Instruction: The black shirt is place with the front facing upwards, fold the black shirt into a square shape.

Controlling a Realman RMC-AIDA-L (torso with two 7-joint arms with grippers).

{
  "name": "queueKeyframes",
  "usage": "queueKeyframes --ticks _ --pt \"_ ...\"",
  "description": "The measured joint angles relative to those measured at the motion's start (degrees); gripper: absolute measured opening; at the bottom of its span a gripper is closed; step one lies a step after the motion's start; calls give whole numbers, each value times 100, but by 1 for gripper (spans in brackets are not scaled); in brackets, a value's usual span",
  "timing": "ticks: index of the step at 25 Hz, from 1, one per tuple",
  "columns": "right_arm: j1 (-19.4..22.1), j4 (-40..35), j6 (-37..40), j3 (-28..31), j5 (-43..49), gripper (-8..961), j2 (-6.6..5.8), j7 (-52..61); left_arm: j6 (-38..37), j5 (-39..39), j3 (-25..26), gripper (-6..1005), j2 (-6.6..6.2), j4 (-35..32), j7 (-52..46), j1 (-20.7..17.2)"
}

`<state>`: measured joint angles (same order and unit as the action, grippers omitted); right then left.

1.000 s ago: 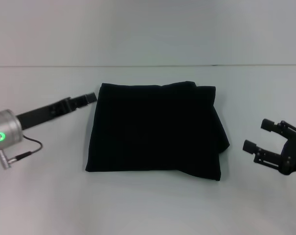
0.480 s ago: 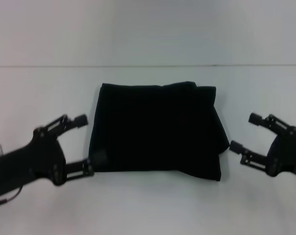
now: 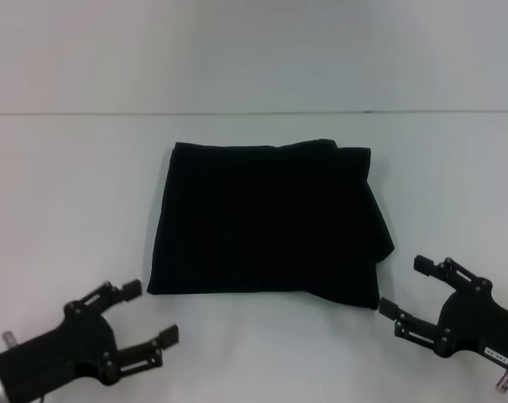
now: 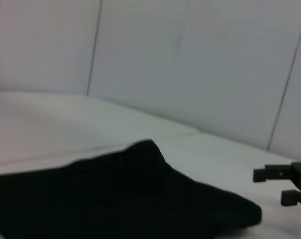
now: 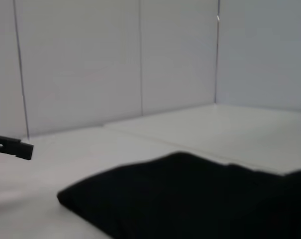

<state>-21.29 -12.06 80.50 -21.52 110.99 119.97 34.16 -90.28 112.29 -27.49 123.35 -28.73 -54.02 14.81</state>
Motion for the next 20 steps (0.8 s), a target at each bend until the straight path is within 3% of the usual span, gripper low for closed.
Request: queueKeyframes --ticks 20 --pt "-12 -8 162 -6 2 894 -9 2 -63 145 15 940 -66 73 -40 167"
